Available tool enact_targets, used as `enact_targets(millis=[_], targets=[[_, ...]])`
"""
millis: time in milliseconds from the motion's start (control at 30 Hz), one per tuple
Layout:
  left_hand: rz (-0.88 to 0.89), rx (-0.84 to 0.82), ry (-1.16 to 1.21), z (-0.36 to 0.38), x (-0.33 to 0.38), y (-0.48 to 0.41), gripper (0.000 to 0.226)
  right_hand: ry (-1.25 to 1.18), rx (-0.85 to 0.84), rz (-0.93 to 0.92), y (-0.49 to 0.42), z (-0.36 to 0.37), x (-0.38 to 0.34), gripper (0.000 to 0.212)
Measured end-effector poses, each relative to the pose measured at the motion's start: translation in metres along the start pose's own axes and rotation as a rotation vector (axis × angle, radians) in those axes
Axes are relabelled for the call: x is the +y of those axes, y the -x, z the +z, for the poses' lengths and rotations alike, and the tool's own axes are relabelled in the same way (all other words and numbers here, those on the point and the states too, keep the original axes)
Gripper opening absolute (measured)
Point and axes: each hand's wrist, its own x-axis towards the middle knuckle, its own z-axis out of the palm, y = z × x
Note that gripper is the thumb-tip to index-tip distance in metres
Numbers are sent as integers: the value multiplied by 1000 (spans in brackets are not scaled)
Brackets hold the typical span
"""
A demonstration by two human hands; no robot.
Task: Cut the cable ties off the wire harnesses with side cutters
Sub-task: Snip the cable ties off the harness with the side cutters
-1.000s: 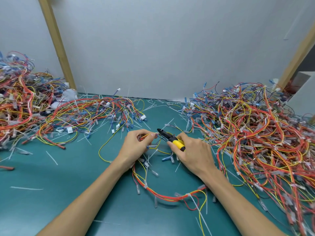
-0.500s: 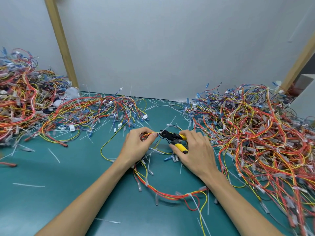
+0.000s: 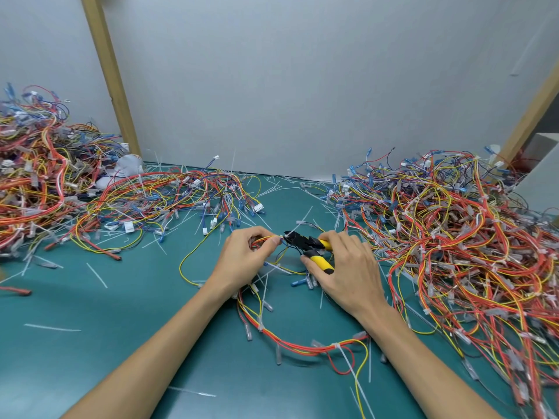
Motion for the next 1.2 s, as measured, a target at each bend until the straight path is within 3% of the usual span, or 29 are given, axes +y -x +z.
enact_targets(millis=[1200], targets=[[-24,-45,-13,0,-1,1,16,11,7,-44,-1,-2,-3,31]])
